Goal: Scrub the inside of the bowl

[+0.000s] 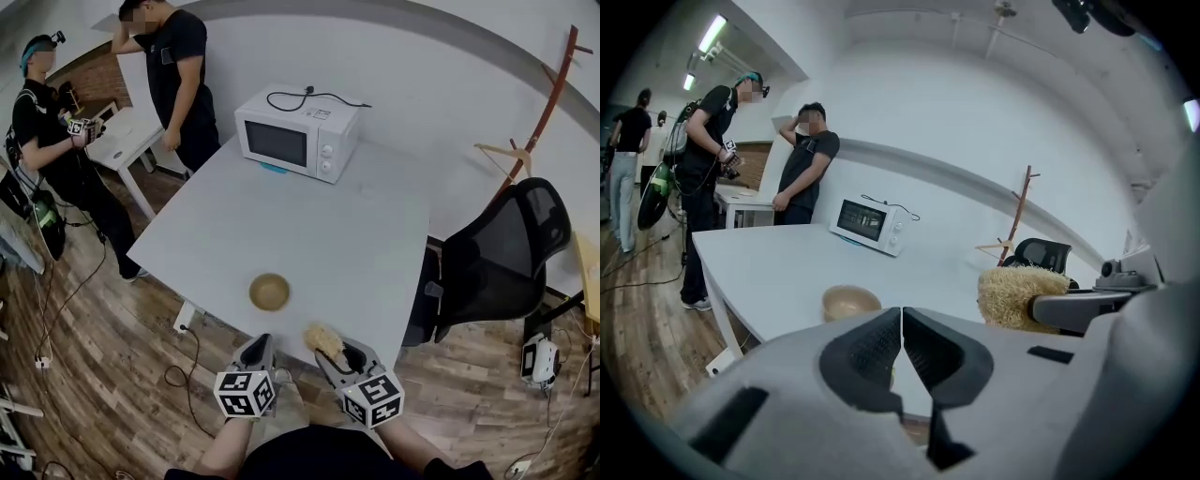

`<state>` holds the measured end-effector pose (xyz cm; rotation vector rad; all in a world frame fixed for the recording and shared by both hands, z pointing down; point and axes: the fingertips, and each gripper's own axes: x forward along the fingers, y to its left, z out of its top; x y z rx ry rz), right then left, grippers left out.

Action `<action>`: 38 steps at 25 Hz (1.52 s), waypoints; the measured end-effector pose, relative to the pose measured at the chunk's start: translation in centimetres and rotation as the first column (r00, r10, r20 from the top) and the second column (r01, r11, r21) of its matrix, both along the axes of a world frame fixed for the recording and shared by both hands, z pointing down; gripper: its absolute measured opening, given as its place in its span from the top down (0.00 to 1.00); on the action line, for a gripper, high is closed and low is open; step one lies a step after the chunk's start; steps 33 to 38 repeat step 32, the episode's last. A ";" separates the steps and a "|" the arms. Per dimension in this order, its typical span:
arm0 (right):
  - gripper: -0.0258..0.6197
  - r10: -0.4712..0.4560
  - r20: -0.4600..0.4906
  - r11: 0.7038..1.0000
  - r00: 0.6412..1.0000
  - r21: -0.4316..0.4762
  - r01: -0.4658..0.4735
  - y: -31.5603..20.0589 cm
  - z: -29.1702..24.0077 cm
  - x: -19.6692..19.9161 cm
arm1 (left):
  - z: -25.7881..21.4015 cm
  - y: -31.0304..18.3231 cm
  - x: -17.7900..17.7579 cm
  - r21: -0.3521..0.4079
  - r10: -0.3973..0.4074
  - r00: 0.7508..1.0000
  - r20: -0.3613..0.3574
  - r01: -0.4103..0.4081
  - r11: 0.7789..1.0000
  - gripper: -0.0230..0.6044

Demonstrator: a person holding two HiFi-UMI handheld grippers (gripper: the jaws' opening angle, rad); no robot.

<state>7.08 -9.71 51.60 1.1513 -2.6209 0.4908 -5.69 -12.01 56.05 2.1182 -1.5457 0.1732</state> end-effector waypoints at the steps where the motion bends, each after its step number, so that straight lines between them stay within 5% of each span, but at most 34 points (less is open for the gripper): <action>1: 0.68 -0.004 0.004 1.000 1.000 0.005 0.004 0.4 -0.2 0.1 | 0.0 0.6 0.2 0.000 0.003 1.000 -0.002 -0.003 1.000 0.92; 17: 0.68 -0.054 0.003 0.997 0.999 0.059 0.054 5.7 -0.8 0.6 | -1.2 7.1 2.7 0.032 -0.014 1.000 -0.012 0.014 0.999 0.92; 38: 0.68 -0.078 -0.006 0.994 0.997 0.073 0.078 7.1 -1.2 1.0 | -1.8 8.5 3.6 0.041 -0.021 0.999 -0.027 0.022 0.999 0.92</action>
